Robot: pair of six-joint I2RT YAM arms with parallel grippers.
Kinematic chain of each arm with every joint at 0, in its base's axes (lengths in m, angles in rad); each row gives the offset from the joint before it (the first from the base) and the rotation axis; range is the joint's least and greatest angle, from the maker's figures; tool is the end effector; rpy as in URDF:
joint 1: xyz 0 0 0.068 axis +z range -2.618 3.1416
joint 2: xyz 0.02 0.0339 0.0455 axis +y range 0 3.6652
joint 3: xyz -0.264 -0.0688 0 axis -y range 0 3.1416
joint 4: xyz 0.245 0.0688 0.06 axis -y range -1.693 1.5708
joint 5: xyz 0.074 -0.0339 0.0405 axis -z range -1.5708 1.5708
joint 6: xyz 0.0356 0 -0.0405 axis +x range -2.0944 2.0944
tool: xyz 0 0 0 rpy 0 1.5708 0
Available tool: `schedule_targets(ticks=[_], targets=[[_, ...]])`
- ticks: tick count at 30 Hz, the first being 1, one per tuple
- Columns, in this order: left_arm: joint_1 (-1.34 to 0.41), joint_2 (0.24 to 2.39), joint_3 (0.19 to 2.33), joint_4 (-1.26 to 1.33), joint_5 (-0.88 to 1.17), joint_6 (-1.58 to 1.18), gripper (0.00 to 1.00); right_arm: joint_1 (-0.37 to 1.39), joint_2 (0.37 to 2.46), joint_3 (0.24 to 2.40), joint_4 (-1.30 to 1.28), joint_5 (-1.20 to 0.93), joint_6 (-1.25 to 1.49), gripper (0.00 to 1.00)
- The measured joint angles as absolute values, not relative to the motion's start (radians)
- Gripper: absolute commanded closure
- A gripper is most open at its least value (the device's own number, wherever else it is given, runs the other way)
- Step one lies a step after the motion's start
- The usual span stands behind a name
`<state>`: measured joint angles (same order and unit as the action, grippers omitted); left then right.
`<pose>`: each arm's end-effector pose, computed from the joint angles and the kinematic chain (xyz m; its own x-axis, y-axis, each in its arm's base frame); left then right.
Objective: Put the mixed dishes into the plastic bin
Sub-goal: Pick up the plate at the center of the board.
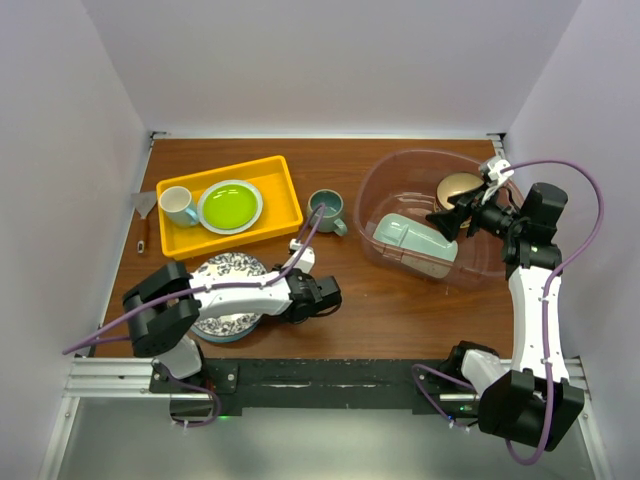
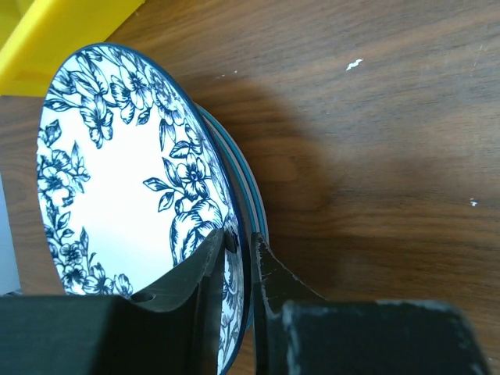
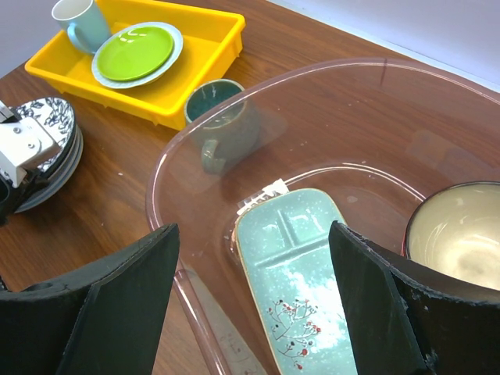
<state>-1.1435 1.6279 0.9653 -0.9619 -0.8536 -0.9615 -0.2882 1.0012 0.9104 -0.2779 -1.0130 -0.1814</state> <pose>0.1321 -0.2254 0.1764 -0.7411 0.3269 -0.5864 0.0126 0.8801 0.4747 0.2134 -0.0318 0.3399 -0.2301 -0.0314 -0.9727 -0.6607 0.7389 0.1325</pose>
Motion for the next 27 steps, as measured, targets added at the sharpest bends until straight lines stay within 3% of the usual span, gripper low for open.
schedule_targets(ticks=[7,13,27], targets=[[-1.156,1.61,0.993,-0.977,-0.844,-0.957,0.87,-0.288,1.001,0.91,-0.278,-1.013,-0.184,0.19],[-1.159,1.56,1.0,-0.978,-0.832,-0.942,1.0,-0.288,1.001,0.91,-0.278,-1.013,-0.184,0.19],[-1.187,1.379,1.085,-1.037,-0.858,-0.852,1.0,-0.288,1.002,0.91,-0.278,-1.013,-0.184,0.19]])
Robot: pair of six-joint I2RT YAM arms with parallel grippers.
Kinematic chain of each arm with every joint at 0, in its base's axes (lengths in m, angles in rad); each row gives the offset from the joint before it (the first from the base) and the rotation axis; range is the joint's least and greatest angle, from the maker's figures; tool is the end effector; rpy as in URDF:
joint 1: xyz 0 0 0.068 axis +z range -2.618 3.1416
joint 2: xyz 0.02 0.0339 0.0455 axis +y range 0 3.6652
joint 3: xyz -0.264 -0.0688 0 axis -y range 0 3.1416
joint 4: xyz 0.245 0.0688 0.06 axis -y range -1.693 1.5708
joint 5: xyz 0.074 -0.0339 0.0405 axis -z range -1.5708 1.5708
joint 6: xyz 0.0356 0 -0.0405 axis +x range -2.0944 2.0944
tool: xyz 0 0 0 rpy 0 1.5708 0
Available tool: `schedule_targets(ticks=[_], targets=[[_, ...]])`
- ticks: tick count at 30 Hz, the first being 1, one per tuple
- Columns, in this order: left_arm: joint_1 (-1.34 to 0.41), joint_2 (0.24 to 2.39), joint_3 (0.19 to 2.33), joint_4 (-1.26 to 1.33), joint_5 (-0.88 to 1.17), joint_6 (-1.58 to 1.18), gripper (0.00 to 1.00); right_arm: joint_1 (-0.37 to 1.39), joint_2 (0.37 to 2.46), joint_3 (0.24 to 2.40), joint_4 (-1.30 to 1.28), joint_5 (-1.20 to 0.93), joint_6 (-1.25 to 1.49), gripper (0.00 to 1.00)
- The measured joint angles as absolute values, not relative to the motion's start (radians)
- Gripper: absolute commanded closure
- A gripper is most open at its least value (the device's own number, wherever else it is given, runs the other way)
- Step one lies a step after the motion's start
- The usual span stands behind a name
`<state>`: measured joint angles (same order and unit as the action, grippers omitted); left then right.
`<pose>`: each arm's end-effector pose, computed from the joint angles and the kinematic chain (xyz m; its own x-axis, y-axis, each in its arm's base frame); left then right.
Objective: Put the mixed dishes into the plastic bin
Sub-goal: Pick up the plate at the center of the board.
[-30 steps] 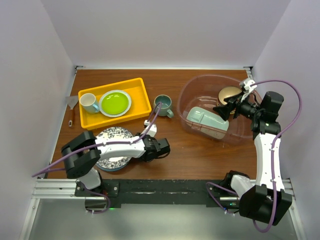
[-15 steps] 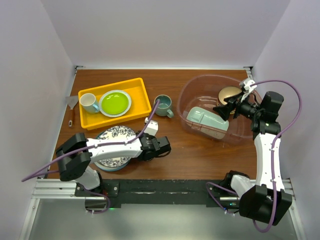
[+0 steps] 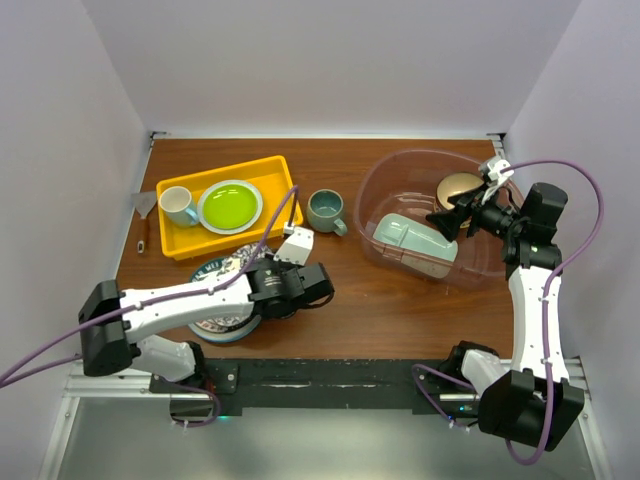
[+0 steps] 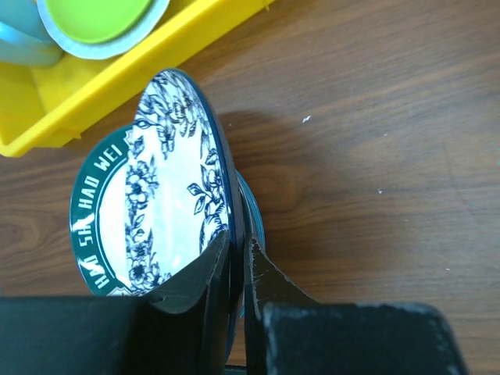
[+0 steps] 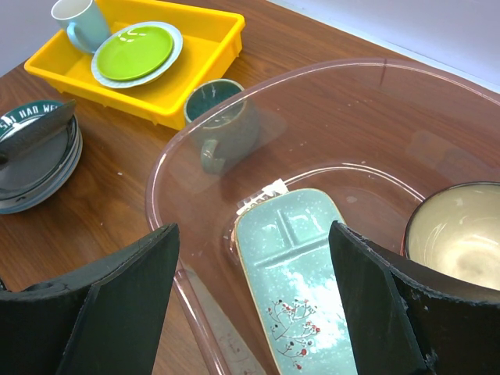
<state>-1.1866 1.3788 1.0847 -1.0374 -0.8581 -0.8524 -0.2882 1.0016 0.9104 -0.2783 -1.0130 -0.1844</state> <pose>0.1166 -0.2166 0.2645 -0.6455 0.2831 -0.7094 0.0806 0.9488 0.3053 0.2135 -0.0318 0.3398 -0.2289 -0.0334 -0.9729 -0.6613 0.7388 0.1302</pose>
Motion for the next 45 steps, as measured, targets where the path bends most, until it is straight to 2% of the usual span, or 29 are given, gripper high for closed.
schedule_targets(ticks=[8,19,31,37,45], targets=[[-1.188,1.256,1.1,-1.007,-0.815,-0.726,1.0,-0.288,1.011,0.91,-0.279,-1.013,-0.184,0.19],[-1.192,1.106,1.1,-0.861,-0.641,-0.393,1.0,-0.288,1.017,0.91,-0.278,-1.023,-0.184,0.18],[-1.193,1.05,1.095,-0.781,-0.407,-0.128,1.0,-0.28,1.045,0.914,-0.319,-1.131,-0.234,0.1],[-1.199,1.042,1.052,-0.727,-0.302,-0.055,1.0,-0.193,1.084,0.98,-0.455,-1.147,-0.356,0.09],[-1.228,1.024,1.005,-0.668,-0.224,0.013,1.0,0.014,1.201,1.22,-0.752,-1.072,-0.535,0.09]])
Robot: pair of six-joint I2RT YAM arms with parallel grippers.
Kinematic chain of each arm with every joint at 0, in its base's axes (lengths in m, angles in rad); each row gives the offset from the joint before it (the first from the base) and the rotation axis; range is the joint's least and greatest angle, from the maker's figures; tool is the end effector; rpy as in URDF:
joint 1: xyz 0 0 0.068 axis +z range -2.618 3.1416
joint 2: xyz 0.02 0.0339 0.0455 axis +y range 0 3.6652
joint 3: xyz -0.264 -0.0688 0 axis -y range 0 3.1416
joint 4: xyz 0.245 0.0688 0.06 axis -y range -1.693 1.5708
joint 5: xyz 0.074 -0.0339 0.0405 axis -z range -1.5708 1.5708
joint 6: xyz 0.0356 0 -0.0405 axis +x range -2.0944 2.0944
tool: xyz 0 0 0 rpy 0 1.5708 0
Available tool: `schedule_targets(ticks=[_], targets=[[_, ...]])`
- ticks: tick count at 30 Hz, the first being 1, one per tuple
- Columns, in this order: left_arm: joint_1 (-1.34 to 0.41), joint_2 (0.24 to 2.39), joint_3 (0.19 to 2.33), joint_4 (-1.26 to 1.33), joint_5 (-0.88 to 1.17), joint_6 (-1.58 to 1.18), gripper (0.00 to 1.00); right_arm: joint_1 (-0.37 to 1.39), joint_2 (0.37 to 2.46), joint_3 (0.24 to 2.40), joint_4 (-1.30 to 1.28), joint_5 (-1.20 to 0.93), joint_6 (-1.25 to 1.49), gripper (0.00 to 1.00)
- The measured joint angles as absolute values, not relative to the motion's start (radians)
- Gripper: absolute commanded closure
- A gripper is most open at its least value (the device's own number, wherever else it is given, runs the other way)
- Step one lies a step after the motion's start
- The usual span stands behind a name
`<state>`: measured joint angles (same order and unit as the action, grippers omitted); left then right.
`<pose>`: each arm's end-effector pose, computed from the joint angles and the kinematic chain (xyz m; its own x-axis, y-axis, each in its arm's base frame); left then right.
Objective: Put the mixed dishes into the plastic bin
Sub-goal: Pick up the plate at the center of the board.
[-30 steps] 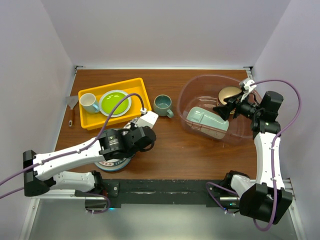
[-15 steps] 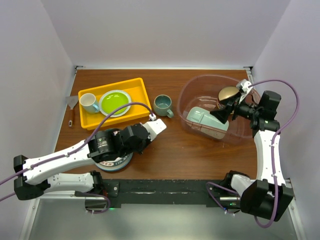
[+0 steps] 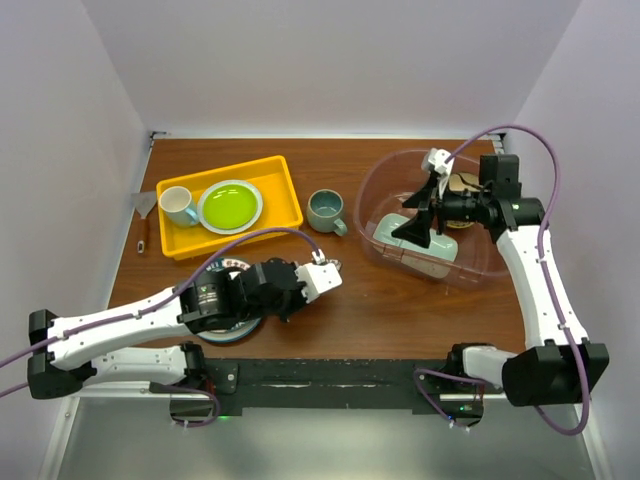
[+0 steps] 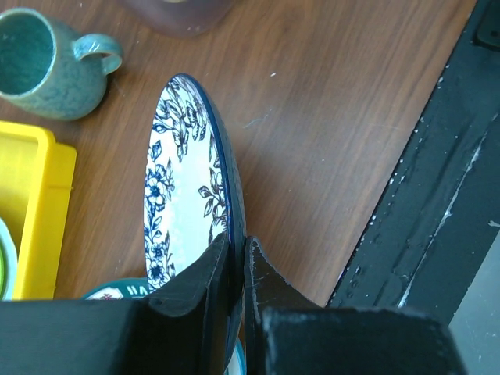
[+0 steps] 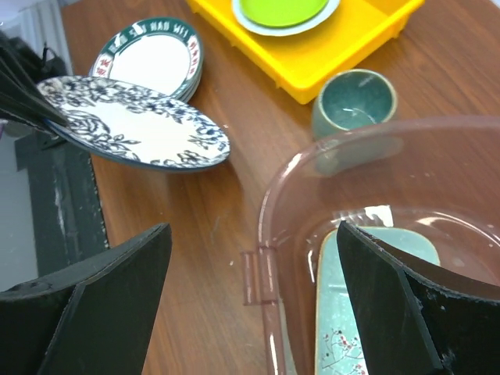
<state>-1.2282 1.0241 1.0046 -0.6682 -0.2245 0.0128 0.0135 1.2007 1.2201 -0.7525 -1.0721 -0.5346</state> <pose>0.0790 -0.1978 0.3252 -0.2022 0.6041 -0.7708 0.8631 0.4818 0.1512 0.2355 0.0344 0.3635 -0.2400 -0.2469 -0.9388 -0.9080 0.3993 0.1271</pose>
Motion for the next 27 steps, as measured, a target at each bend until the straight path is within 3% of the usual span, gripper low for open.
schedule_targets(ticks=[8,27], targets=[[-1.253,0.974,0.953,-0.591,-0.201,0.103,1.0,0.107,1.251,1.329,-0.903,-1.0,-0.55,0.09],[-1.301,0.878,0.835,-0.455,-0.21,0.411,1.0,0.17,1.272,1.406,-0.845,-0.838,-0.296,0.09]])
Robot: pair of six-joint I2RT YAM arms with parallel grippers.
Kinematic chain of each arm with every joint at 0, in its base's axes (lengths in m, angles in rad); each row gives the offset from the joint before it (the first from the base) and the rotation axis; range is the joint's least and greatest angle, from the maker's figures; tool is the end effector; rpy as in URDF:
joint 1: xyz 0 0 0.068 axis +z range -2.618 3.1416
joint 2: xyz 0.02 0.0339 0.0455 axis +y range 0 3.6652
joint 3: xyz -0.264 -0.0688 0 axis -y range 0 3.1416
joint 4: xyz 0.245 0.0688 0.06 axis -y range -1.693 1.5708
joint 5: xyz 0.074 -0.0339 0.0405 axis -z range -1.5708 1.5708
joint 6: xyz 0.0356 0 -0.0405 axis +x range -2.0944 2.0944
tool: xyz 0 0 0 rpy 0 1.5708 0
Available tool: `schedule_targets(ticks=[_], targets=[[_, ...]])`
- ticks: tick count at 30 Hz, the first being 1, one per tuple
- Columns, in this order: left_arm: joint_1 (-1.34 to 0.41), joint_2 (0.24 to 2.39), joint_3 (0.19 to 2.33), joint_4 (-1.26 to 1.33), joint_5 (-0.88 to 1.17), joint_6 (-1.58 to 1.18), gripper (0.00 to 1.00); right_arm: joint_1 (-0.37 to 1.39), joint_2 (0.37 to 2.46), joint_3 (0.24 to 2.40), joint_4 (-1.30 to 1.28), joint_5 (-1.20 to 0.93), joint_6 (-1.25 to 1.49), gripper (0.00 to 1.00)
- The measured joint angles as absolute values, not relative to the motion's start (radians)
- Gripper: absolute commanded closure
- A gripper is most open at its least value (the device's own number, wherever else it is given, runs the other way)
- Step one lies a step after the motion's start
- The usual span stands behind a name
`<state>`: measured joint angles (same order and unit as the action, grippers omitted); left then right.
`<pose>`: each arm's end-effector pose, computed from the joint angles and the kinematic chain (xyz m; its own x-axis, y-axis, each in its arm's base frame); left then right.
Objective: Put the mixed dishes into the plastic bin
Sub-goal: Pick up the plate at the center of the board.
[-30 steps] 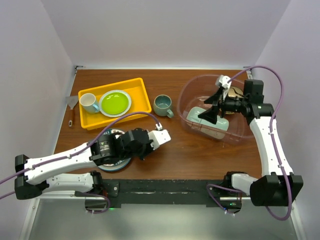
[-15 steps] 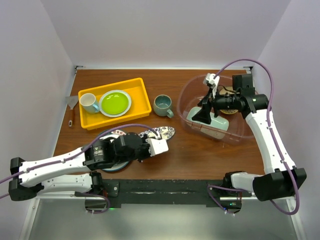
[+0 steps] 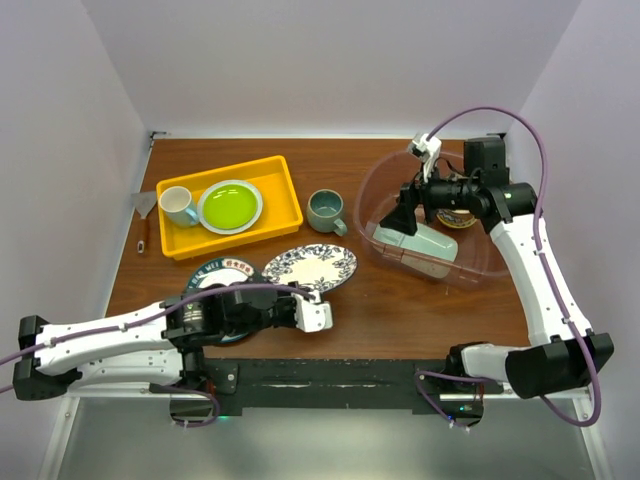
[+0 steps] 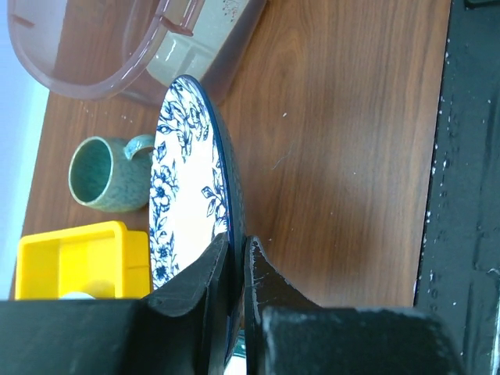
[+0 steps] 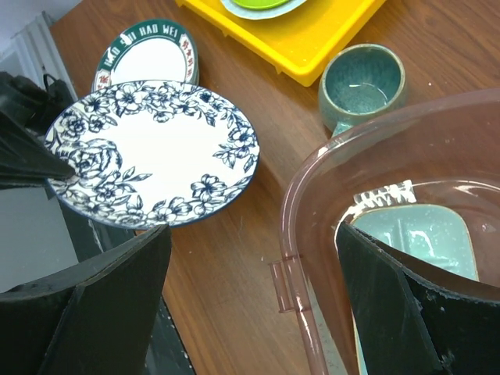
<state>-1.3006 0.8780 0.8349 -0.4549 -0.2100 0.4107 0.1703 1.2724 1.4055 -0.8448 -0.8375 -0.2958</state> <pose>0.0590 -0.1853 0.3140 0.2399 0.5968 -0.7657 0.8703 0.2174 0.4421 0.2432 0.0687 0.3939 -0.4210 -0.2704 -0.8658 -0.8265 0.5075 0.2434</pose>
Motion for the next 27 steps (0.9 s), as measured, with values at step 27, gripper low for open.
schedule_targets(ticks=[27], targets=[[-1.367,0.868,0.805,-0.381,-0.258,0.57,1.0,0.347,1.336,1.388,-0.621,-0.664,0.274,0.09]])
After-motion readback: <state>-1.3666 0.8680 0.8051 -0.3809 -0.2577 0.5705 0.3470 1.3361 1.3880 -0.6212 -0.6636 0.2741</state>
